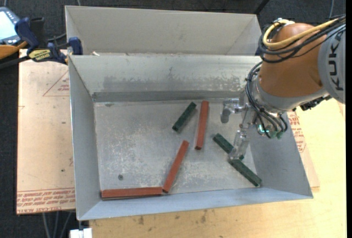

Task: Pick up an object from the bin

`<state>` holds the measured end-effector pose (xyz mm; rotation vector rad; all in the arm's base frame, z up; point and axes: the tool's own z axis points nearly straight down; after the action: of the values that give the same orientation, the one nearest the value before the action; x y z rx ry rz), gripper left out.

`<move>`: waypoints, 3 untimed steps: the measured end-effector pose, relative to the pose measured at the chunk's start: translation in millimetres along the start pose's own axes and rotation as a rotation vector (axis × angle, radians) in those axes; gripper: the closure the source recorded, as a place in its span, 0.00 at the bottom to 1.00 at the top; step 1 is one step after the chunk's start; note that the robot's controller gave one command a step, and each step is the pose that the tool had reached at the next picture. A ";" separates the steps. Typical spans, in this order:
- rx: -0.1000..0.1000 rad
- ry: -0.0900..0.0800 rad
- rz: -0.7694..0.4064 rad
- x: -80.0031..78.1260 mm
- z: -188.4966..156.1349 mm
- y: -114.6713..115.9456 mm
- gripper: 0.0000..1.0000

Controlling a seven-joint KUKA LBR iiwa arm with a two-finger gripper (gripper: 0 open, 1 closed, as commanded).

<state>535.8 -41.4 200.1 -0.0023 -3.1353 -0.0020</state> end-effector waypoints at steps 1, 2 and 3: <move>0.000 -0.003 -0.237 4.9 87.7 16.9 0.00; 0.004 -0.022 -0.610 42.5 127.7 136.9 0.00; 0.002 -0.008 -0.607 46.4 130.1 135.5 1.00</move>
Offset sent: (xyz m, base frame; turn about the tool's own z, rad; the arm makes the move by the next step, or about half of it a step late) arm -0.0045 0.0160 -0.0854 -0.2385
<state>488.8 94.3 70.4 0.9372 -3.0013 -0.0014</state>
